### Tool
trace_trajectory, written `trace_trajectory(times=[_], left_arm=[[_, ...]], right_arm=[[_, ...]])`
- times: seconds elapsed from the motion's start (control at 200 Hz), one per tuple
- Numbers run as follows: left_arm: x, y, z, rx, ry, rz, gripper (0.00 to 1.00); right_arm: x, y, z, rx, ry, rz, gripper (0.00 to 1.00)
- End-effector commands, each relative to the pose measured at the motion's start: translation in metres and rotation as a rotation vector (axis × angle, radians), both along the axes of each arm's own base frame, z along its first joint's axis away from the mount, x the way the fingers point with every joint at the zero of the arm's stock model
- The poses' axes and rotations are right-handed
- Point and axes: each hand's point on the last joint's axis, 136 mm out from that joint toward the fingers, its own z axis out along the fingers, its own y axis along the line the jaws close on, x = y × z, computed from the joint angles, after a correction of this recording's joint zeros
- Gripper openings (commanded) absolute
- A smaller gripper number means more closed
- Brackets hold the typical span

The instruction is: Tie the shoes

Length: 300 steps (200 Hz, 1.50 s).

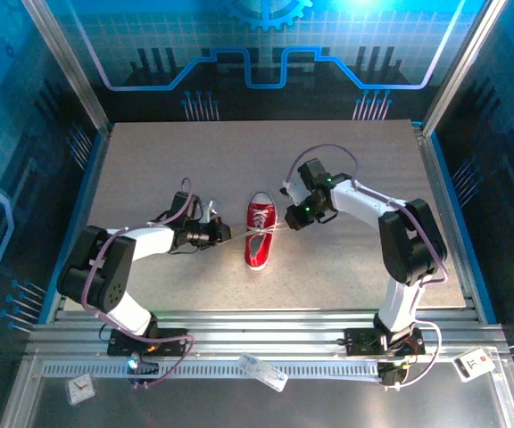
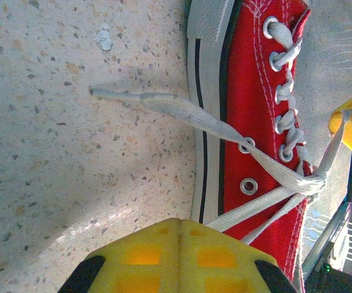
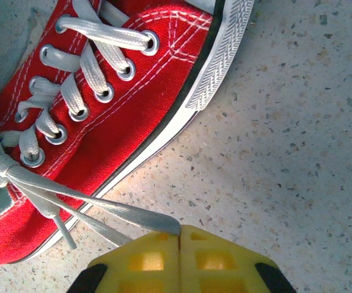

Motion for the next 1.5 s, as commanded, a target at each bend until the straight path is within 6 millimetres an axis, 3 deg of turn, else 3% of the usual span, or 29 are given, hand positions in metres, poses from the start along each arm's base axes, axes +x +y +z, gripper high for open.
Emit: trace_trajectory(times=[0.0,0.14,0.26,0.295,0.335,0.435,0.635,0.82,1.085,1.26,1.496], left_arm=[[-0.009,0.02,-0.014,0.051,0.056,0.068,0.0],[-0.011,0.021,-0.015,0.048,0.054,0.082,0.0],[-0.005,0.015,-0.003,0.012,0.011,0.071,0.0],[-0.003,0.013,0.003,0.001,-0.007,0.062,0.15],[0.0,0.012,0.01,-0.002,-0.026,0.053,0.25],[0.006,0.013,0.031,0.022,-0.078,0.033,0.39],[0.018,0.018,0.072,0.059,-0.194,0.009,0.45],[0.026,0.001,0.091,0.06,-0.258,-0.106,0.45],[0.027,-0.058,0.098,0.188,-0.4,-0.45,0.5],[0.037,-0.079,0.09,0.24,-0.426,-0.534,0.52],[0.039,-0.085,0.083,0.203,-0.393,-0.526,0.5]], right_arm=[[0.0,-0.027,-0.005,-0.056,0.038,-0.07,0.0],[-0.003,-0.021,-0.005,-0.022,0.054,-0.057,0.0],[0.002,0.0,0.014,0.083,0.015,-0.001,0.0],[0.005,0.005,0.021,0.101,0.006,0.009,0.05],[0.007,0.011,0.029,0.127,0.003,0.032,0.1],[0.014,0.017,0.042,0.149,-0.001,0.054,0.37],[0.02,0.01,0.065,0.164,-0.052,0.006,0.56],[0.003,-0.006,0.062,0.159,-0.097,-0.069,0.57],[-0.04,-0.001,0.02,0.198,0.013,-0.098,0.48],[-0.034,0.007,0.003,0.215,0.037,-0.111,0.56],[-0.023,0.012,0.025,0.307,-0.028,-0.084,0.56]])
